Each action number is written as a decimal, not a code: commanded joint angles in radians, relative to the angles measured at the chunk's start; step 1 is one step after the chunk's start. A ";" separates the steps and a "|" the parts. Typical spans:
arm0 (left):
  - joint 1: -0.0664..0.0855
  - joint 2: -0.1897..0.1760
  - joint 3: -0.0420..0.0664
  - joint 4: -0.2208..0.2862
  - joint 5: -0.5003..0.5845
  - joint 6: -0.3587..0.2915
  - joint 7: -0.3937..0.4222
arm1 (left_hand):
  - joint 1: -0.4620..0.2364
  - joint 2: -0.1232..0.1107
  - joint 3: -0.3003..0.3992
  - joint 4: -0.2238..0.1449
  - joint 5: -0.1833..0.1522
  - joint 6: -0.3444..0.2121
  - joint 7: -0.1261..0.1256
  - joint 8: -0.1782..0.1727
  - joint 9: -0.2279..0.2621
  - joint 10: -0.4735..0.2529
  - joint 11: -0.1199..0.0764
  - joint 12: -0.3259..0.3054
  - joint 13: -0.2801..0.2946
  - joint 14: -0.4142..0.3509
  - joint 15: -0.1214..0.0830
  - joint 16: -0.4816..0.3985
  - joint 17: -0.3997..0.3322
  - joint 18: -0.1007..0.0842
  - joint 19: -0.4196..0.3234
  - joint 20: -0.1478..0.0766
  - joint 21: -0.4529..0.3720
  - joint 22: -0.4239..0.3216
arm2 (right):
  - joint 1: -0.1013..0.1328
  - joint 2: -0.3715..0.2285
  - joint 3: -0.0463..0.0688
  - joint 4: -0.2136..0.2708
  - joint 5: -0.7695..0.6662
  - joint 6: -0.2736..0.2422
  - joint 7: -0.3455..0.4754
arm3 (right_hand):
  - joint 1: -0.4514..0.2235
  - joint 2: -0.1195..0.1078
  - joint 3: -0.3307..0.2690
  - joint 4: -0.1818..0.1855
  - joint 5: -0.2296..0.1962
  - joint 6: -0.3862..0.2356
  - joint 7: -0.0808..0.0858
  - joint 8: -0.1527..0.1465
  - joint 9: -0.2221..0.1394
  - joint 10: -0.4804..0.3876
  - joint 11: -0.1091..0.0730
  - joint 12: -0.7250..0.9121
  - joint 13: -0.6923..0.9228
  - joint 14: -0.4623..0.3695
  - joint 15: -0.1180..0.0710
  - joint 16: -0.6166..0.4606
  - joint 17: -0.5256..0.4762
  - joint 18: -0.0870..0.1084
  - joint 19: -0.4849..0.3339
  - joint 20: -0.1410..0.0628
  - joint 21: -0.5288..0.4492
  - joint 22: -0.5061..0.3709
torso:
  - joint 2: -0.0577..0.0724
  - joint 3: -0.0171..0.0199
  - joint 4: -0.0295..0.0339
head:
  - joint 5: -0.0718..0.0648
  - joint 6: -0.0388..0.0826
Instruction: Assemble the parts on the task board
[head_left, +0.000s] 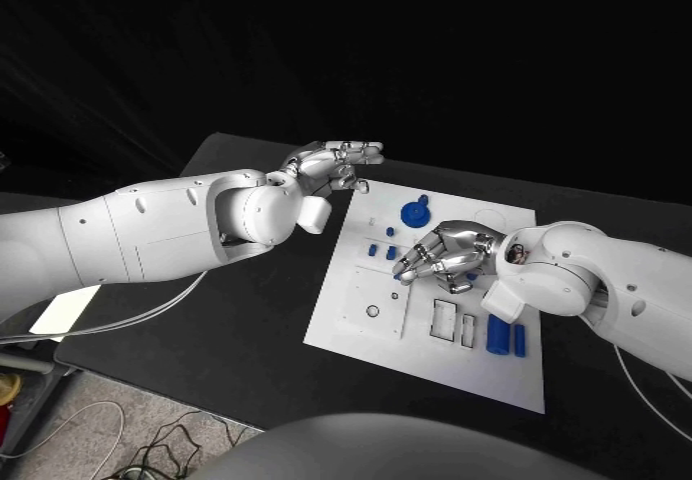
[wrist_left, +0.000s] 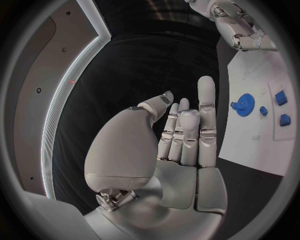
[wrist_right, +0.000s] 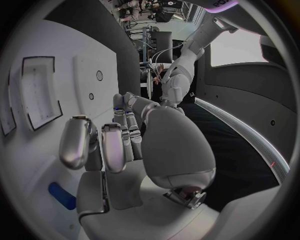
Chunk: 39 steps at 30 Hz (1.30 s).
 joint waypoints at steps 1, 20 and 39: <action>0.001 0.002 0.001 0.005 -0.003 0.000 0.003 | 0.008 0.002 0.000 -0.005 0.000 -0.008 -0.001 0.005 -0.001 -0.008 0.002 0.003 -0.002 -0.008 0.002 -0.002 -0.001 0.008 -0.006 0.001 -0.007 -0.002 | 0.001 0.004 -0.002 -0.001 -0.021 0.040 -0.055 | -0.010 -0.001 -0.005 0.000 0.008 -0.006 0.003 0.001 0.002 -0.001 0.001 0.002 0.001 0.048 -0.001 -0.004 -0.003 0.013 -0.003 0.000 -0.001 -0.002 | 0.000 0.0007 -0.0003 | 0.003 -0.001; 0.001 0.002 0.001 0.009 -0.003 -0.003 0.004 | 0.008 0.002 0.000 -0.005 0.000 -0.008 -0.001 0.005 -0.001 -0.008 0.002 0.003 -0.002 -0.008 0.002 -0.002 -0.001 0.008 -0.006 0.001 -0.007 -0.002 | 0.008 0.026 -0.009 -0.002 -0.134 0.029 -0.113 | -0.014 -0.001 -0.009 0.000 0.008 -0.010 0.003 0.000 0.001 -0.004 0.002 0.001 0.000 0.047 -0.001 -0.006 -0.007 0.014 -0.005 0.000 -0.004 -0.007 | 0.000 0.0009 -0.0001 | -0.006 -0.001; 0.001 0.002 0.001 0.010 -0.003 -0.004 0.005 | 0.008 0.002 0.000 -0.005 0.000 -0.008 -0.001 0.005 -0.001 -0.008 0.002 0.003 -0.002 -0.008 0.002 -0.002 -0.001 0.008 -0.006 0.001 -0.007 -0.002 | 0.009 0.056 -0.013 -0.016 -0.177 0.057 -0.114 | -0.016 -0.001 -0.012 0.000 0.009 -0.012 0.003 0.000 0.001 -0.006 0.002 0.001 0.000 0.047 0.000 -0.006 -0.007 0.015 -0.006 0.000 -0.005 -0.008 | 0.001 0.0014 -0.0003 | 0.000 -0.001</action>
